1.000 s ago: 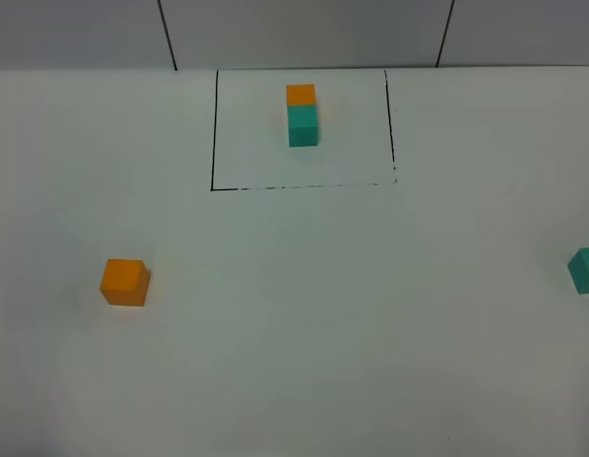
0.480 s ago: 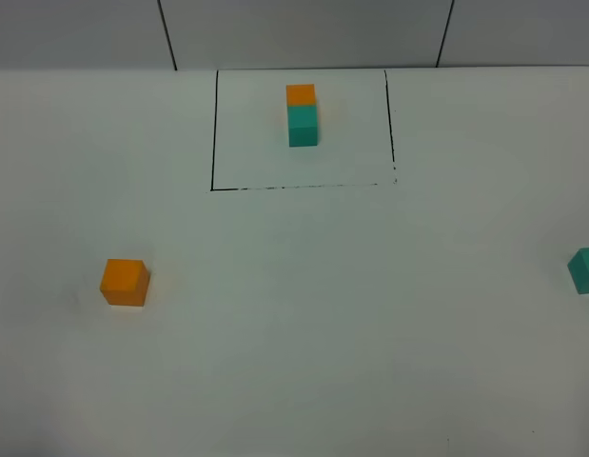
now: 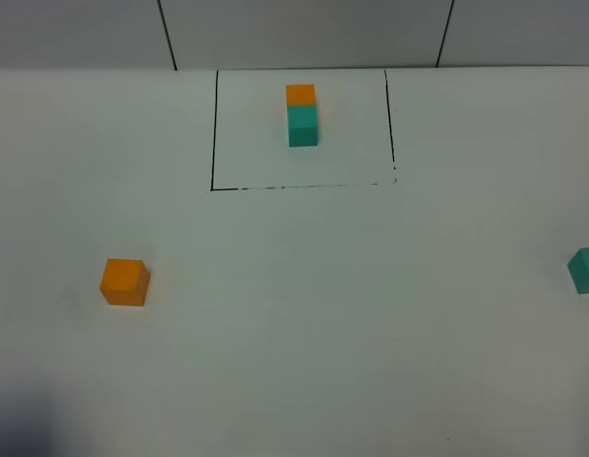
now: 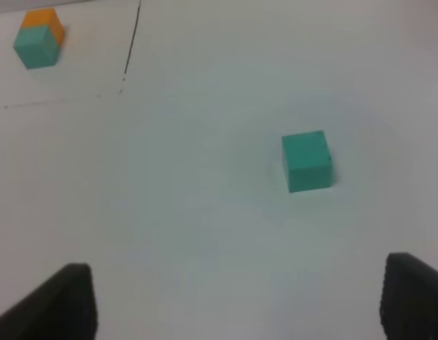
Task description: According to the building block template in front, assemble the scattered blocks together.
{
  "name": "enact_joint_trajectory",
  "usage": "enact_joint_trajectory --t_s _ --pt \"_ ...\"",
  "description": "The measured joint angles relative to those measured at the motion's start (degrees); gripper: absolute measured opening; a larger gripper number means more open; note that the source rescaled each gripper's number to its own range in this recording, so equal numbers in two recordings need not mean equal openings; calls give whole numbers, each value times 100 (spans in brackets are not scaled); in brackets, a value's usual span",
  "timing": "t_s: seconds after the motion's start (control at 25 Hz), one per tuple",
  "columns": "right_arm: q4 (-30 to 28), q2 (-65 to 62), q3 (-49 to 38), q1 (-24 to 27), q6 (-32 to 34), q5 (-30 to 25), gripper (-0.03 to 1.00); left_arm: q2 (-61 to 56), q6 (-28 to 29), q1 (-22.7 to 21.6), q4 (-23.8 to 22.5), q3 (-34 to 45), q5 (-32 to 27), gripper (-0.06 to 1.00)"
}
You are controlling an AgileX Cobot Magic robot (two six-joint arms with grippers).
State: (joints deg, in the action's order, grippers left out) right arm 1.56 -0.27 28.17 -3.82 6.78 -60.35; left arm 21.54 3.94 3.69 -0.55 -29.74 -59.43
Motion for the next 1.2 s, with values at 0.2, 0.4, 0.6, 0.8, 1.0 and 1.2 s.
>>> enact_joint_trajectory --t_s 0.2,0.4,0.6,0.8,1.0,1.2 --pt "-5 0 0 0 0 0 65 2217 185 0 106 -531 430 75" --pt "-11 0 0 0 0 0 65 4234 -130 26 617 -1350 842 75" --pt "-11 0 0 0 0 0 65 5767 -187 455 607 -2154 1051 74" --pt "-11 0 0 0 0 0 65 6748 91 885 386 -2553 1237 74" --pt "-16 0 0 0 0 0 65 7229 198 921 261 -2575 1368 74" --pt "-16 0 0 0 0 0 65 7507 209 926 300 -2575 1747 74"
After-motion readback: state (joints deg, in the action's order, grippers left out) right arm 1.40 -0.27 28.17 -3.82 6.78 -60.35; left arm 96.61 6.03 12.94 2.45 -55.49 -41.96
